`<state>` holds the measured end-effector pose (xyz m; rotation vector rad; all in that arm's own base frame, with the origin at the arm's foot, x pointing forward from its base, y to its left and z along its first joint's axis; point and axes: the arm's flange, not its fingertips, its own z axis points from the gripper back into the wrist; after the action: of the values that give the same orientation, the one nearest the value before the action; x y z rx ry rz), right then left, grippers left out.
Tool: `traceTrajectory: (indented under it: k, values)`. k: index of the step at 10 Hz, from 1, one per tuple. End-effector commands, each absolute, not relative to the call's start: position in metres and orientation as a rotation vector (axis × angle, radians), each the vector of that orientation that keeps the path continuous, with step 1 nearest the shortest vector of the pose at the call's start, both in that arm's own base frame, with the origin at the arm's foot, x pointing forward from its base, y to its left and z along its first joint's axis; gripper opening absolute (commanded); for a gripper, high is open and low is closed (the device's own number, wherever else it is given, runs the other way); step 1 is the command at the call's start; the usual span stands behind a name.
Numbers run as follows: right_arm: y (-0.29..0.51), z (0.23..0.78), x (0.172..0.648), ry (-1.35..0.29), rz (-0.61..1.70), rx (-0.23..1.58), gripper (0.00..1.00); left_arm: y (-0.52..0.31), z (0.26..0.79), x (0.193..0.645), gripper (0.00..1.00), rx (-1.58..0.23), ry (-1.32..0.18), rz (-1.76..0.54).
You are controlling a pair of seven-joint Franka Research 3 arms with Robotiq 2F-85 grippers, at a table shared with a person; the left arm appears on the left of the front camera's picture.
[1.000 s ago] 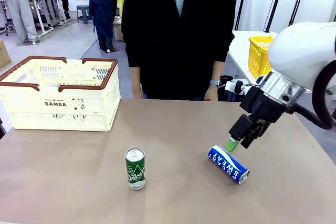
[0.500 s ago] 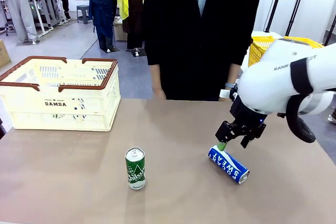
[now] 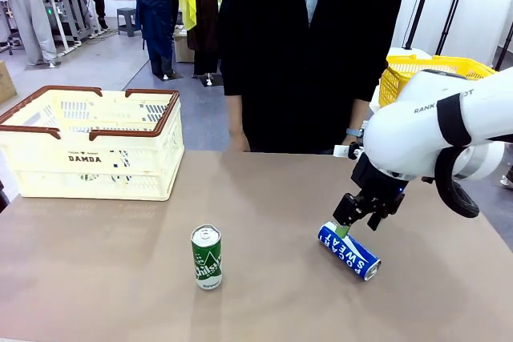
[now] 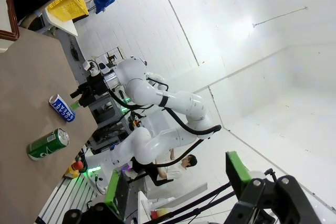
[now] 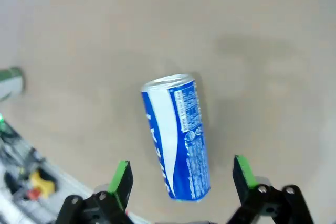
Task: Place the drinks into the Shopping basket.
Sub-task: Pick up one drink and place it into the Shopping basket.
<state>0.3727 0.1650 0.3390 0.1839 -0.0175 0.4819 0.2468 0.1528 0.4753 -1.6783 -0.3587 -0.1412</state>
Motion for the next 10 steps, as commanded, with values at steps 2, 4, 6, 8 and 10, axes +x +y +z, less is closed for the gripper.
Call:
traceTrajectory:
  k: [2,4,6,8,10]
  values:
    - [0.173,0.333,0.365,-0.124,0.739,0.144,1.00,0.152,0.478,0.246,1.00,-1.703,-0.376,-0.147]
    - [0.173,0.334,0.365,-0.098,0.731,0.190,1.00,0.152,0.478,0.246,1.00,-1.703,-0.376,-0.147]
    - [0.184,0.344,0.372,-0.097,0.717,0.136,1.00,0.152,0.478,0.246,1.00,-1.703,-0.376,-0.147]
    - [0.187,0.337,0.373,-0.077,0.735,0.141,1.00,0.152,0.478,0.246,1.00,-1.703,-0.376,-0.147]
    - [0.192,0.310,0.374,-0.020,0.730,0.148,1.00,0.152,0.478,0.246,1.00,-1.703,-0.376,-0.147]
